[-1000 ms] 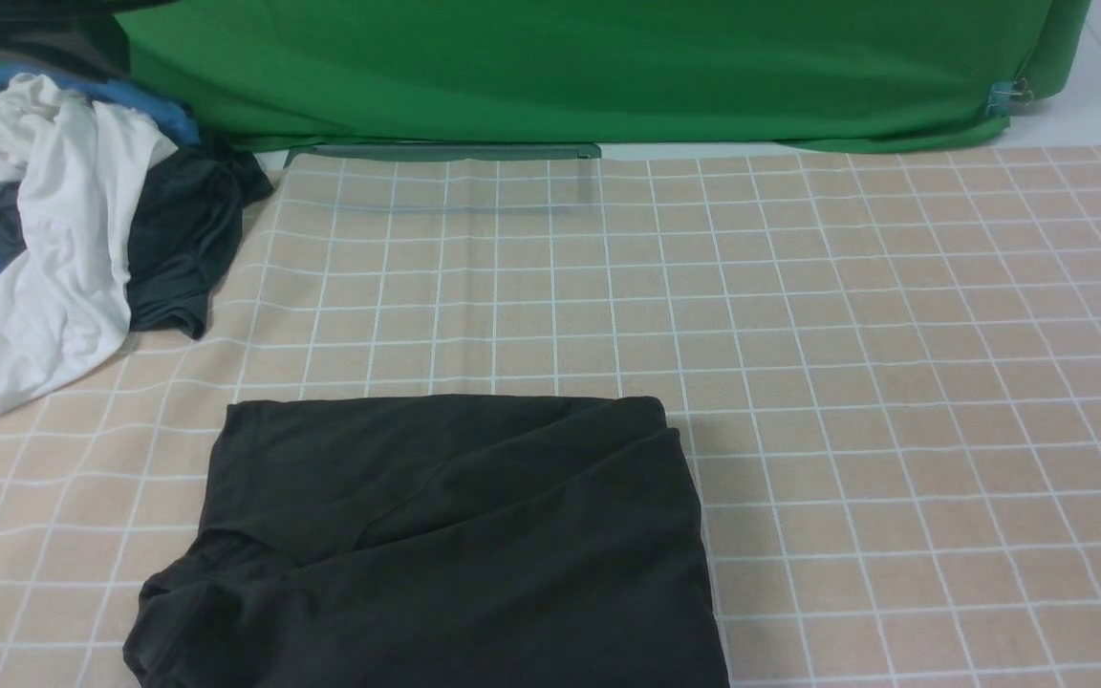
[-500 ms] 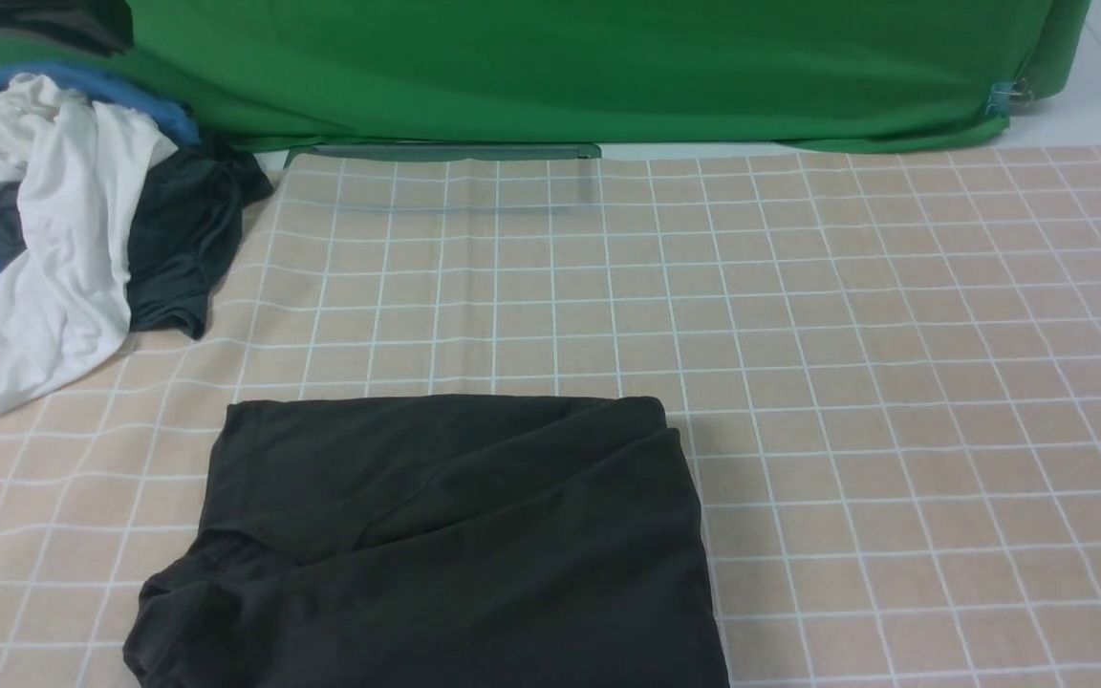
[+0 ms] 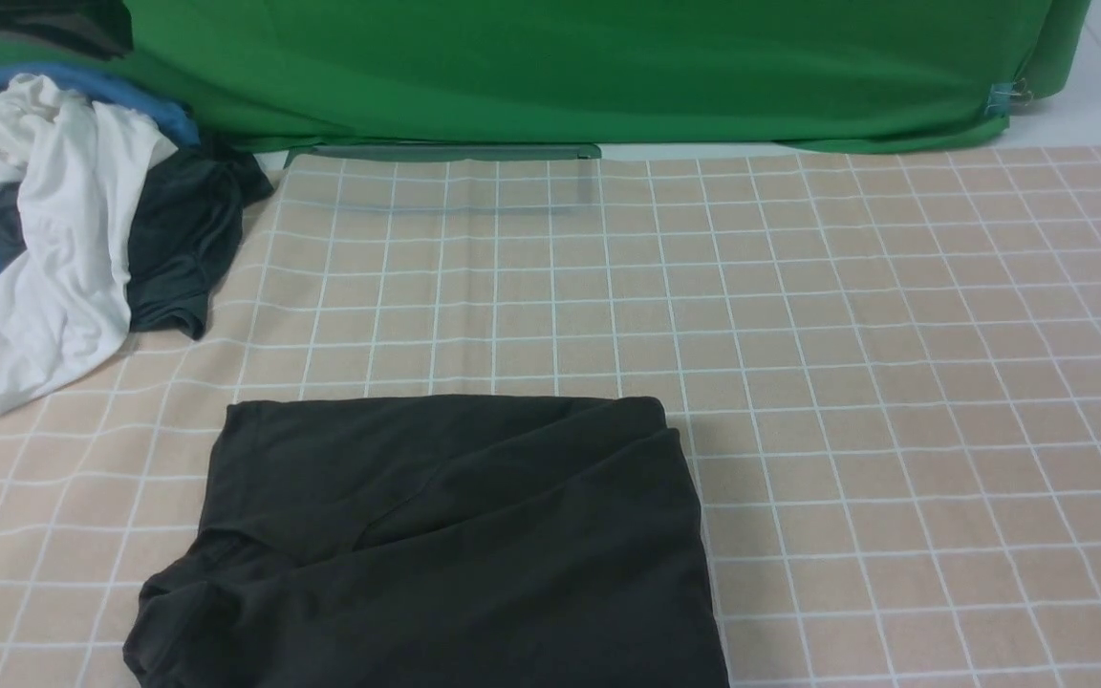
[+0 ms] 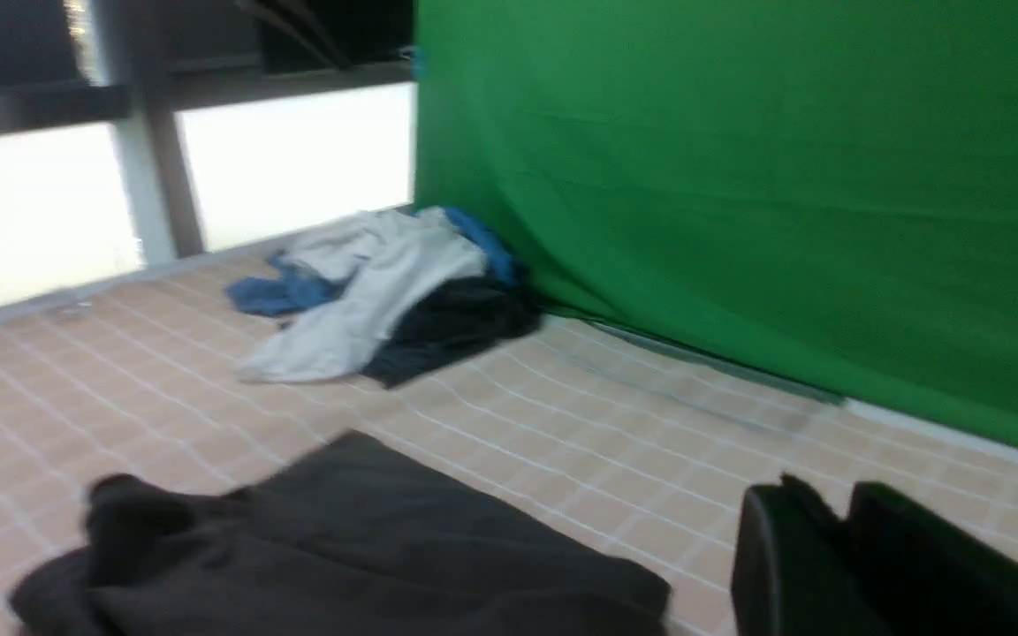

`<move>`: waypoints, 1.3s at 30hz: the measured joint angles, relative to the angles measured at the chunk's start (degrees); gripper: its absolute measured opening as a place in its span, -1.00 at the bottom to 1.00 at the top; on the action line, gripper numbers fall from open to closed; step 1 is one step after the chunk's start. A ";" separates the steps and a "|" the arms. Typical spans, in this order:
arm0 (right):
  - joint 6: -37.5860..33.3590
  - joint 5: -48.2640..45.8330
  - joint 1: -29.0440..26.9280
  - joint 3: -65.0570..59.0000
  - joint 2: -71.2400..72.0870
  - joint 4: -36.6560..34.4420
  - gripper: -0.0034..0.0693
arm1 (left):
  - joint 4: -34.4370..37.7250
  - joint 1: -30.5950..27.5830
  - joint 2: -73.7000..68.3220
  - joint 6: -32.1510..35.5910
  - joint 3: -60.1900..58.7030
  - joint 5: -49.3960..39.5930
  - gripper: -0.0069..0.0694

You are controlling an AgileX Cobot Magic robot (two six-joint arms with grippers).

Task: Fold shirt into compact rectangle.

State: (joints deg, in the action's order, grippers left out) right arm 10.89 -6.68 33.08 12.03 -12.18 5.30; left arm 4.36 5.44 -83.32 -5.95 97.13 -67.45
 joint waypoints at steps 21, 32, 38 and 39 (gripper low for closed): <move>0.10 -6.89 -26.01 -12.42 12.18 1.01 -0.45 | -1.27 0.00 0.52 1.34 0.00 -2.27 -0.78; 0.07 -6.89 -24.07 -12.42 12.18 1.01 -0.36 | -0.66 0.00 7.60 2.01 -4.25 -2.23 -0.78; 0.07 -6.89 -23.94 -12.42 12.18 0.96 -0.34 | 0.85 0.00 16.44 2.07 -16.77 -0.49 -0.78; 0.04 -6.89 -23.88 -12.42 12.18 0.96 -0.33 | 1.78 0.00 18.62 2.13 -20.33 1.53 -0.78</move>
State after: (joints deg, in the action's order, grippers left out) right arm 10.93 -13.57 9.21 -0.39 0.00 6.26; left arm 6.14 5.44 -64.70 -3.82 76.79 -65.92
